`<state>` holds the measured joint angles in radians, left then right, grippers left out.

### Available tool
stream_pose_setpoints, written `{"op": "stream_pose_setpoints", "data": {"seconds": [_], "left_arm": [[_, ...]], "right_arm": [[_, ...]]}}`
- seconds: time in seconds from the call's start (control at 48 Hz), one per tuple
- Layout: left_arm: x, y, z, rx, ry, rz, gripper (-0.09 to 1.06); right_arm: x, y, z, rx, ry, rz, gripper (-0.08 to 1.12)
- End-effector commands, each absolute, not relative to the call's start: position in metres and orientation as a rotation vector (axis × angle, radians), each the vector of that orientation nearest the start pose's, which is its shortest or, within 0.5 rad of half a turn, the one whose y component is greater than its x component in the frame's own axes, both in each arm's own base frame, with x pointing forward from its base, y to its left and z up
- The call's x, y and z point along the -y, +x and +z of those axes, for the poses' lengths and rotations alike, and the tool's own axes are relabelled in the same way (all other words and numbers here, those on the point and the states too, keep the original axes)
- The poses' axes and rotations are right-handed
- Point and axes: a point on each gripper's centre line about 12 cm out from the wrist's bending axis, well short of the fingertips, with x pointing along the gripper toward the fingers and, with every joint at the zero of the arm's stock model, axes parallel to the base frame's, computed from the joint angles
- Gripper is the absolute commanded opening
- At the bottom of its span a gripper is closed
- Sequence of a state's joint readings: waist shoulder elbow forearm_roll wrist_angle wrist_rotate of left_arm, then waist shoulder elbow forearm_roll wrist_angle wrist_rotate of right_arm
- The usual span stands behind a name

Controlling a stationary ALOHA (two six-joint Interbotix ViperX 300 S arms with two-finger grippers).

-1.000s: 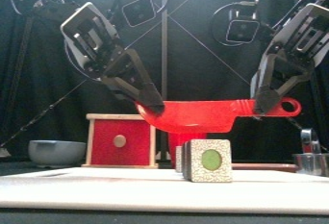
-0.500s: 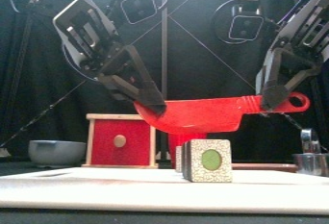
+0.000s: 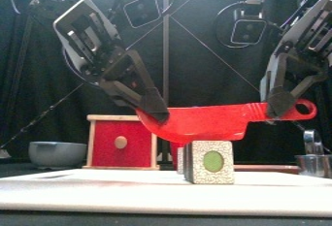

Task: Place sushi on board then cut the sushi with the knife then place the pieces on the plate
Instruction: Cut the sushi into 4 pieces

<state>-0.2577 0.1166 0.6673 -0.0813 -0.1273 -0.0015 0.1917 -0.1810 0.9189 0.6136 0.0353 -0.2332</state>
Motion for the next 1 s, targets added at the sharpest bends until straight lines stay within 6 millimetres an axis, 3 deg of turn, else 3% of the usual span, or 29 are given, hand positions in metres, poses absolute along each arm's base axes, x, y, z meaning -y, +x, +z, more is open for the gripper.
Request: {"op": "stream_pose_setpoints", "data": {"seconds": [0.021,1.0], "left_arm": [[0.108,0.390,0.141,-0.638,0.017,-0.230,0.43],[0.105,0.390,0.155,-0.602,0.042,-0.239,0.43]], "right_arm": [[-0.061,0.308,0.155,-0.770,0.300,0.051,0.34],[-0.059,0.309,0.168,-0.726,0.295,0.058,0.34]]}}
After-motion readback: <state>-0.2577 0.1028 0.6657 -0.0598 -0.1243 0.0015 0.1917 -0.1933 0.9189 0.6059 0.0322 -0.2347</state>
